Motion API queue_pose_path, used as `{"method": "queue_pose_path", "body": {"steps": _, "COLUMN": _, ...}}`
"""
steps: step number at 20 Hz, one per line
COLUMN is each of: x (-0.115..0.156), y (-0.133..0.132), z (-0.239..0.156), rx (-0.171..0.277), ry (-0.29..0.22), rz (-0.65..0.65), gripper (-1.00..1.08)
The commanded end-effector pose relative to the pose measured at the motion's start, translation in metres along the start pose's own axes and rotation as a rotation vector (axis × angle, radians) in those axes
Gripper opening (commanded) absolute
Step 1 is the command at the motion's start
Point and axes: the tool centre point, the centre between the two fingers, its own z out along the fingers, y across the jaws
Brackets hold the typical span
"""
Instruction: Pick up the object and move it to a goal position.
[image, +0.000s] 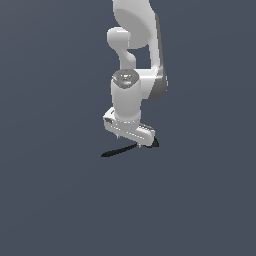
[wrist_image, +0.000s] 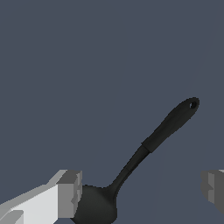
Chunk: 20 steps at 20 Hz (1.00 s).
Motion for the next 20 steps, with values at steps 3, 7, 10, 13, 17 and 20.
{"method": "queue_pose_path", "body": {"steps": 3, "x": -0.006, "y": 0.0, "z": 0.013, "rx": -0.006, "ry": -0.005, "rz": 0.119, "gripper": 1.0}}
{"method": "queue_pose_path", "body": {"steps": 7, "x": -0.012, "y": 0.0, "z": 0.025, "rx": -0.013, "ry": -0.007, "rz": 0.224, "gripper": 1.0}}
{"method": "queue_pose_path", "body": {"steps": 10, "x": -0.016, "y": 0.001, "z": 0.033, "rx": -0.018, "ry": -0.009, "rz": 0.302, "gripper": 1.0}}
{"method": "queue_pose_path", "body": {"steps": 13, "x": -0.02, "y": 0.001, "z": 0.041, "rx": -0.024, "ry": -0.009, "rz": 0.381, "gripper": 1.0}}
{"method": "queue_pose_path", "body": {"steps": 17, "x": -0.026, "y": 0.002, "z": 0.052, "rx": -0.032, "ry": -0.008, "rz": 0.484, "gripper": 1.0}}
{"method": "queue_pose_path", "body": {"steps": 20, "x": -0.029, "y": 0.003, "z": 0.058, "rx": -0.038, "ry": -0.006, "rz": 0.549, "gripper": 1.0}}
